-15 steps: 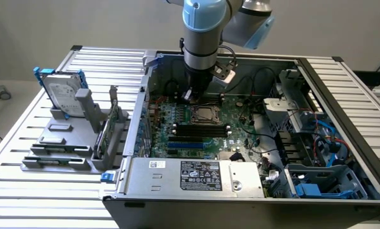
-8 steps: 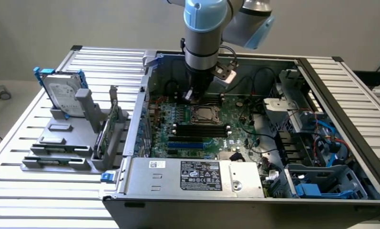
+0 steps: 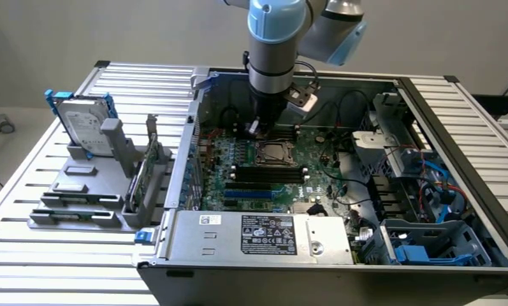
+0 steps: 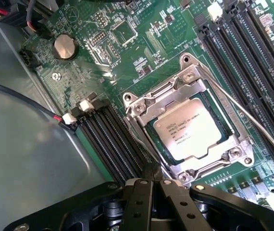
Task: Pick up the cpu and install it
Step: 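Install the first cpu locking lever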
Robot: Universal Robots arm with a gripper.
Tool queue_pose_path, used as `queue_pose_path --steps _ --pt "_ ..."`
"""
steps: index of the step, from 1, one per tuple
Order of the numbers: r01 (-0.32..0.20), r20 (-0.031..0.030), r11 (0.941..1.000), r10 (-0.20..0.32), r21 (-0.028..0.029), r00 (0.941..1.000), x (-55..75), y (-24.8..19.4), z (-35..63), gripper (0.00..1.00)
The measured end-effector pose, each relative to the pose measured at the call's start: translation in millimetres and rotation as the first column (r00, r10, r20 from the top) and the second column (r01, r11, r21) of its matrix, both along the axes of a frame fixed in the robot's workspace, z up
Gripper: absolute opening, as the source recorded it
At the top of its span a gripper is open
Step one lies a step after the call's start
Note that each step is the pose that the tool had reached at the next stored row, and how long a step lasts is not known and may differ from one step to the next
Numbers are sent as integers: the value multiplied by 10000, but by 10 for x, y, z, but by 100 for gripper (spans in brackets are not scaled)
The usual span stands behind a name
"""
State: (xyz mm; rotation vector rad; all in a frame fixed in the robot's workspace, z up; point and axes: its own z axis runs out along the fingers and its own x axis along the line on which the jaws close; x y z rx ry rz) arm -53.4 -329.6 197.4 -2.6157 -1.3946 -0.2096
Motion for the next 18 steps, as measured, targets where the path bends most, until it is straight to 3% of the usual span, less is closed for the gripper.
queue_pose_path --steps 18 --pt "1 0 10000 -1 1 10000 53 0 -5 11"
